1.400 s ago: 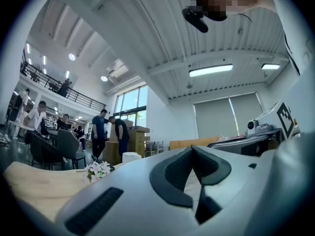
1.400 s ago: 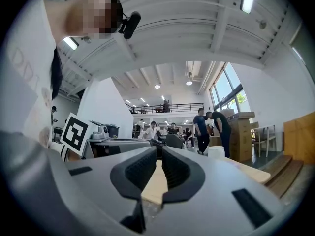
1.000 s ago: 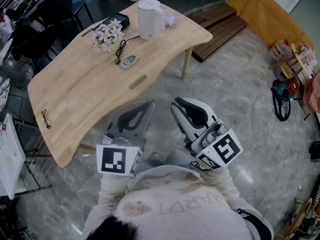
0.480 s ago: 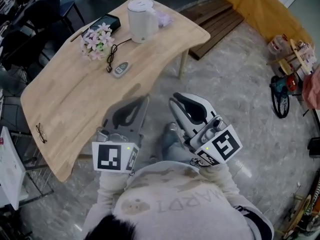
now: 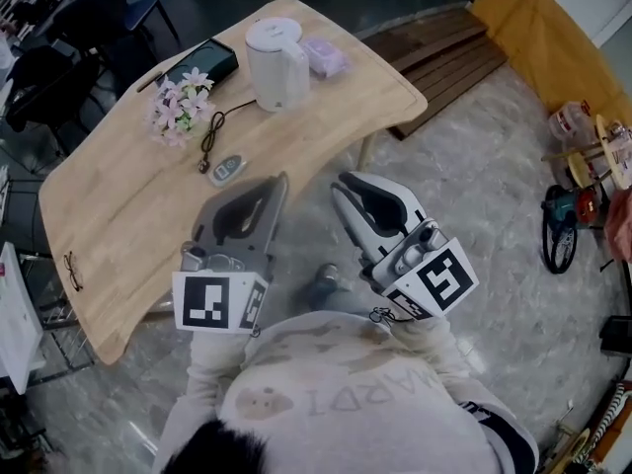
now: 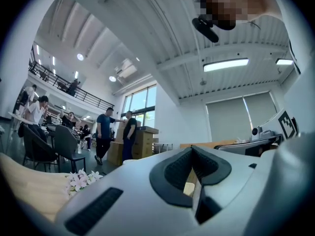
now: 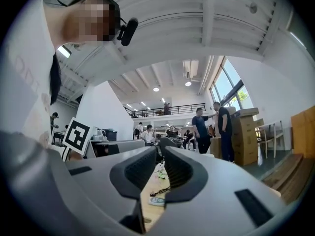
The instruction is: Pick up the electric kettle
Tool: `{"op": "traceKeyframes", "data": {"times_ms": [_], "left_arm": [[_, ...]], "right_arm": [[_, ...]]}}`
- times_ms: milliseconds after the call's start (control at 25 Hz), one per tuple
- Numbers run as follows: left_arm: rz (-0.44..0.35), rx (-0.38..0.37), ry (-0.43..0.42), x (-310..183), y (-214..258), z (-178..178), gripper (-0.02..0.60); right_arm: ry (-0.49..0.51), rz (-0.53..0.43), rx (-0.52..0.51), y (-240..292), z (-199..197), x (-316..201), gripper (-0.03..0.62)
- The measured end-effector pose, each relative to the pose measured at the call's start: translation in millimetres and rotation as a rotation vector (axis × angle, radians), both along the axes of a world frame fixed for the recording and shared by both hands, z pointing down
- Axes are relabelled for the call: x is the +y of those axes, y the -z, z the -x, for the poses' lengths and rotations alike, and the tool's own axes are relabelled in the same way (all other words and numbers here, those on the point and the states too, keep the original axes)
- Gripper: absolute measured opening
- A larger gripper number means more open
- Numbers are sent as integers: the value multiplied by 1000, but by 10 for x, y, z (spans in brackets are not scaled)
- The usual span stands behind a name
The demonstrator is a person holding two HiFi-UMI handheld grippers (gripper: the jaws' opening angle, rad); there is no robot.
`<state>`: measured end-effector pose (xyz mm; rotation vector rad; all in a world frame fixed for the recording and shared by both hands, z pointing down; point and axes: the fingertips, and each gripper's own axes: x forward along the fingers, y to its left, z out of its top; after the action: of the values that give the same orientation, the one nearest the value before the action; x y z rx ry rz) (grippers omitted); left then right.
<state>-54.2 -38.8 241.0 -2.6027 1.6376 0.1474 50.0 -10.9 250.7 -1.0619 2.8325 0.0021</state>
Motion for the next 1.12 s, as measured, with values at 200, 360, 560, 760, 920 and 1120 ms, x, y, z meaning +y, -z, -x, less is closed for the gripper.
{"op": "traceKeyframes", "data": {"times_ms": [200, 360, 560, 760, 920, 1120], "left_arm": [[-12, 1, 29, -361, 32, -296, 0], [-5, -19, 51, -558, -31, -399, 0], [11, -34, 73, -804, -101, -359, 0], [12, -25, 54, -1114, -128, -251, 0], [10, -16, 23, -1412, -138, -89, 0], [26, -21, -14, -1781, -218, 199, 0]], "right_arm": [[25, -2, -10, -22, -326, -378, 46], [37, 7, -14, -103, -446, -628, 46], [50, 25, -14, -201, -420, -897, 46], [22, 36, -10, -241, -322, -1159, 46], [-23, 50, 3, -297, -179, -1455, 46], [-75, 92, 20, -484, 71, -1909, 74]]}}
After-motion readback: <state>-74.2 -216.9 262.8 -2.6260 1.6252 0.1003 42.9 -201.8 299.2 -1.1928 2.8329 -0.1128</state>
